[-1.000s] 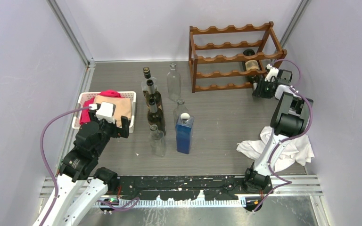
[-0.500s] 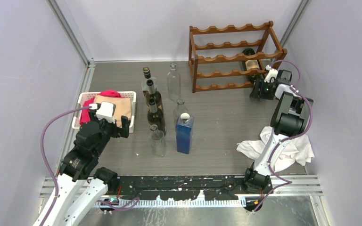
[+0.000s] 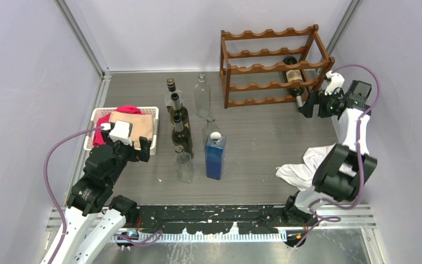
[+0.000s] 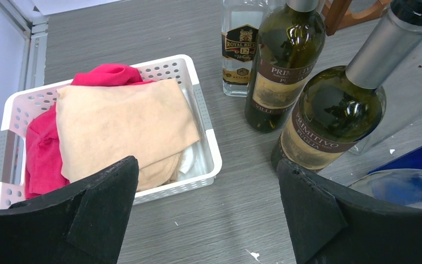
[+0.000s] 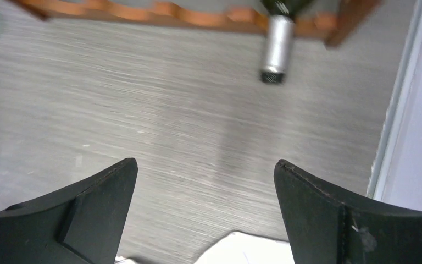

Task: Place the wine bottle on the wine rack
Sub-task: Place the wine bottle in the wine rack.

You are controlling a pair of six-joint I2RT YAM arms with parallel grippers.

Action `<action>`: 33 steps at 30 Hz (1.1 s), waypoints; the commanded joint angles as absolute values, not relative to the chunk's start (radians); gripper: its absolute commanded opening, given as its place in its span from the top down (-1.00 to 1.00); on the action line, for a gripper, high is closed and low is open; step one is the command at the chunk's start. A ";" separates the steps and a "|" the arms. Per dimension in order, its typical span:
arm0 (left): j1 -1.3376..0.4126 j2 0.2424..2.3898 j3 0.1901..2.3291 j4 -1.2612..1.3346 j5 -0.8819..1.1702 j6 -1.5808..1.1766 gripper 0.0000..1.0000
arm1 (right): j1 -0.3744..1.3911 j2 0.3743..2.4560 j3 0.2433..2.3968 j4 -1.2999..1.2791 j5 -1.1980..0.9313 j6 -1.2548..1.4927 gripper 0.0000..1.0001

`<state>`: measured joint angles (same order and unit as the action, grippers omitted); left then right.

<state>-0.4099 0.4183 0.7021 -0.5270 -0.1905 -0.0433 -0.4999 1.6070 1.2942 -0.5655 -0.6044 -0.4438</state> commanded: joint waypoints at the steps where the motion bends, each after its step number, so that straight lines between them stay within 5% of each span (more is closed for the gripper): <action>1: -0.402 0.401 0.707 -0.465 -0.168 -0.044 -0.91 | -0.483 1.430 1.244 -0.523 -0.932 -0.480 -1.00; 6: -0.402 0.386 0.704 -0.467 -0.163 -0.049 -0.91 | -0.426 1.512 1.344 -0.304 -1.078 0.054 -0.98; 16: -0.402 0.377 0.703 -0.466 -0.163 -0.049 -0.91 | -0.310 1.576 1.204 0.290 -0.408 1.088 -0.99; 26: -0.402 0.394 0.704 -0.469 -0.172 -0.046 -0.91 | -0.240 1.795 1.333 0.287 -0.264 1.356 -0.87; 30: -0.402 0.401 0.704 -0.469 -0.175 -0.045 -0.91 | -0.217 1.839 1.355 0.337 -0.246 1.383 -0.68; 33: -0.400 0.406 0.704 -0.469 -0.176 -0.044 -0.91 | -0.212 1.853 1.361 0.373 -0.241 1.411 -0.34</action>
